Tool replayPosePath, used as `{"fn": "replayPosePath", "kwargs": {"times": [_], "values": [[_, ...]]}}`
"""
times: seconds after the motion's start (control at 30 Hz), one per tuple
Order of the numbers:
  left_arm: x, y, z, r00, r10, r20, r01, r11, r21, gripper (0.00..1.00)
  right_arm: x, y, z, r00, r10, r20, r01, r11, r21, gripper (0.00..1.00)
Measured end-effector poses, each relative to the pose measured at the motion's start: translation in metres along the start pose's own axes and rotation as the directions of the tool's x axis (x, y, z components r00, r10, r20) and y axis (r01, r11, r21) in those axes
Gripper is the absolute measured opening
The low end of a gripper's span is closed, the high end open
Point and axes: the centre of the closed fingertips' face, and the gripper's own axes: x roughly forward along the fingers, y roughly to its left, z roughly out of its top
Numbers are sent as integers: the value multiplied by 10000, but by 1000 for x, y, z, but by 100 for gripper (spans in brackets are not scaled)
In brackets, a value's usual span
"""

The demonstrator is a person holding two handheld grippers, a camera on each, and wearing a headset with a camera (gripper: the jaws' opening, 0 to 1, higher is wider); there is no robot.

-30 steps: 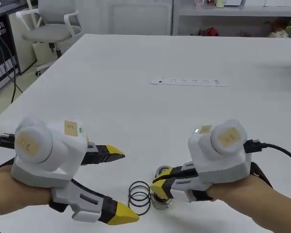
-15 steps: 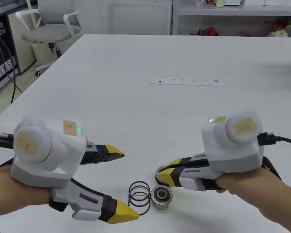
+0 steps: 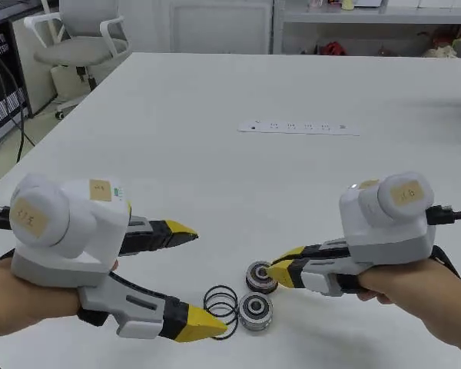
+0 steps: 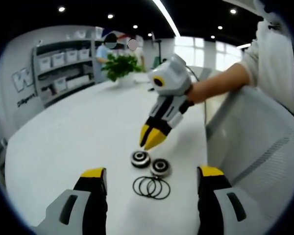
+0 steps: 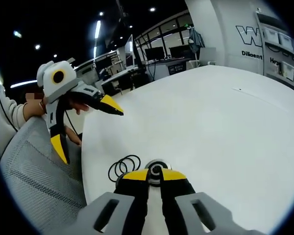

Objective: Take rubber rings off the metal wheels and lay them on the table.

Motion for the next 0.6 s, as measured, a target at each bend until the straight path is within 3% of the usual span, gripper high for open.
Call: {"fn": "replayPosePath", "kwargs": {"times": [0.1,0.23,0.47,0.6], "values": [[0,-1,8,9994,-40,331,47,9998,-194,76,-1,-4,-3,10000,-79,-51,80,10000,43,6],[-3,-1,30,9941,-91,1081,156,9981,-590,76,-2,-6,-8,9997,-95,-213,98,9999,128,7],[-7,2,63,9859,-197,1659,257,9991,-341,71,0,-7,-13,9990,-50,-446,47,10000,-72,9],[-7,11,77,9865,-26,1636,33,10000,-40,70,0,-8,-15,9987,-75,-510,65,9998,-195,9]]}}
